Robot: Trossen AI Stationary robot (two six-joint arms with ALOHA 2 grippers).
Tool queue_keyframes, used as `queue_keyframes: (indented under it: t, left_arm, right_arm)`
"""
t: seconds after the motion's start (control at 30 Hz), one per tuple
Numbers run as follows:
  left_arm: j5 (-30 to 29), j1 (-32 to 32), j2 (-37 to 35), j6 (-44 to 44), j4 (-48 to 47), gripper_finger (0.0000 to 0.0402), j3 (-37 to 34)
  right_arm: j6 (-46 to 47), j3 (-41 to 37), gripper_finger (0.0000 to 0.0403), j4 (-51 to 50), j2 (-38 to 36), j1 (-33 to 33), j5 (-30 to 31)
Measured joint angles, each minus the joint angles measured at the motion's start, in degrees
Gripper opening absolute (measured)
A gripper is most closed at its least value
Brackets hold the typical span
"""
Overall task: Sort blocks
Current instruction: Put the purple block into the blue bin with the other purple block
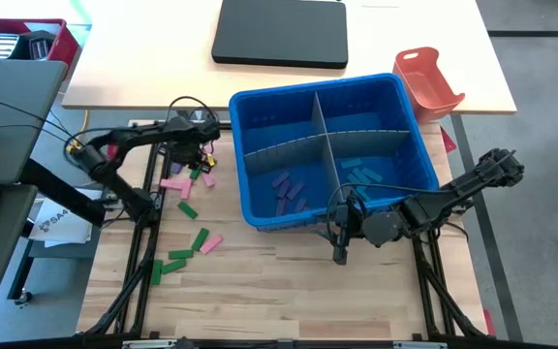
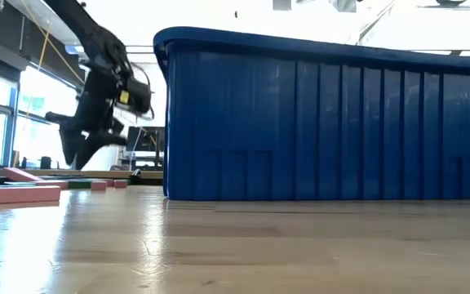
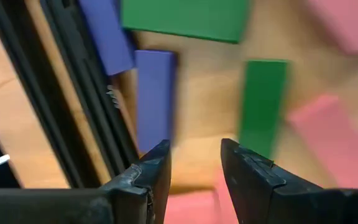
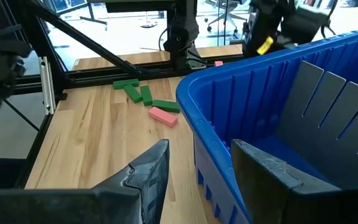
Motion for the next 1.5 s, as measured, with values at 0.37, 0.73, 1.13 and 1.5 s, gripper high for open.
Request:
queue_keyframes:
  t: [0.37, 0.73, 1.13, 1.5]
  left_arm:
    - [-10.35, 2.67, 8.34, 0.67, 0.09, 0.0054, 0.00]
    - [-8.31, 2.34, 8.60, 2.44, 4.41, 0.0004, 0.02]
    - [-3.05, -5.49, 7.64, 0.93, 2.49, 0.0001, 0.08]
    - [0.53, -5.72, 2.76, 6.41, 2.00, 0.0068, -0.09]
  right_arm:
    - [0.04, 0.00, 0.0169, 0.00, 0.00, 0.00, -0.02]
    - [0.98, 0.00, 0.0169, -0.45, 0.00, 0.00, -0.02]
    - [1.05, 0.00, 0.0169, -0.82, 0.00, 0.00, -0.02]
    - [1.05, 0.00, 0.0169, -0.92, 0.00, 0.00, -0.02]
